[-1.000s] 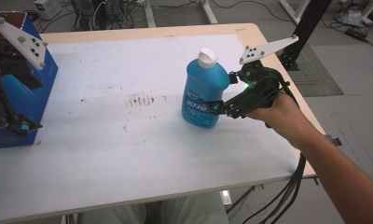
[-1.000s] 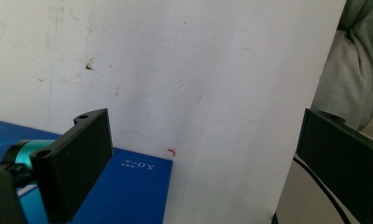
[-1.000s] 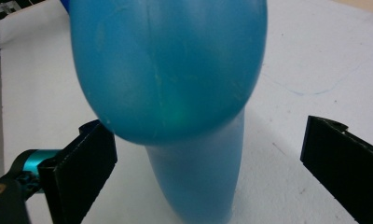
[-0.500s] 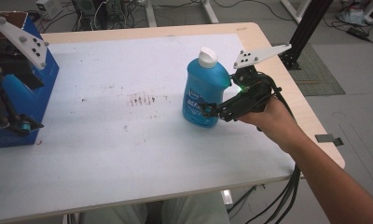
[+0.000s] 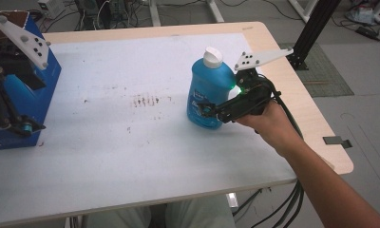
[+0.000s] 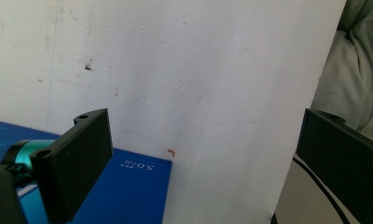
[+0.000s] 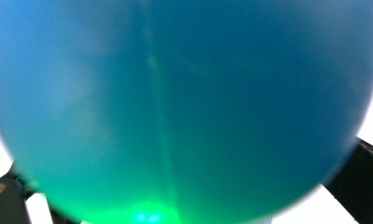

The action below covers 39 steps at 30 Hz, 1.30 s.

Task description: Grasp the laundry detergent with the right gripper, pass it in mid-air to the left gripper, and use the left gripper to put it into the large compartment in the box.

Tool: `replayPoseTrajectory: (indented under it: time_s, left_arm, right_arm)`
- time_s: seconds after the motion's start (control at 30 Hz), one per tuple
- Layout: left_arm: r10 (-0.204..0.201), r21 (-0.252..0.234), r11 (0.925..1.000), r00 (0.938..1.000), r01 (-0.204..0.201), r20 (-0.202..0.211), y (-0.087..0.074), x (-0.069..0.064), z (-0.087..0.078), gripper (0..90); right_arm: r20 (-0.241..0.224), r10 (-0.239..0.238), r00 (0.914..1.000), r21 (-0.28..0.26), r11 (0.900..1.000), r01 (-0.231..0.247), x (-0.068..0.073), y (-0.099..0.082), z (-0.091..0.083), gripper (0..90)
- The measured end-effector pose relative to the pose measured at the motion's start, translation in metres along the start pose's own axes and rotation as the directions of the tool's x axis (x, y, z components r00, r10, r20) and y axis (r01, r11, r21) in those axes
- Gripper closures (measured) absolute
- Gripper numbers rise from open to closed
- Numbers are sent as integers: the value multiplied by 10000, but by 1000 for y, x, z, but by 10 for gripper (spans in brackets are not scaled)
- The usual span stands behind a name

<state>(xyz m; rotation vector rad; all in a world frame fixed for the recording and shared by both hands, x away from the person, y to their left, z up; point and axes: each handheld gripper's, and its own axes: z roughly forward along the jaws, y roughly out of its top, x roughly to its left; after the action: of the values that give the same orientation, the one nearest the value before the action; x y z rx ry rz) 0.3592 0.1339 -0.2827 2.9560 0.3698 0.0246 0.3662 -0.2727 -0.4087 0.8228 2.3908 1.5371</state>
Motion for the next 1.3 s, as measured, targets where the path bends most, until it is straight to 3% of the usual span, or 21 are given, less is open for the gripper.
replayPoseTrajectory:
  time_s: [0.3,0.43,0.67,0.7,1.3]
  left_arm:
    - [-7,26,10000,10000,7,13,0,0,0,35]
    - [-19,9,10000,10000,19,3,-1,1,0,35]
    - [-72,20,10000,10000,72,7,-3,1,0,35]
    - [-64,23,10000,10000,64,11,-3,1,0,35]
    - [-34,26,10000,10000,33,58,-1,2,2,35]
  right_arm:
    - [77,13,10000,-390,9992,-10,0,-5,3,57]
    - [-90,-155,9998,-510,9986,151,-1,-6,3,170]
    - [-14,-176,9998,-571,9982,175,0,-6,4,186]
    - [-135,-211,9997,-686,9974,201,0,-7,2,253]
    - [-245,-433,9988,-729,9965,414,-1,-7,0,336]
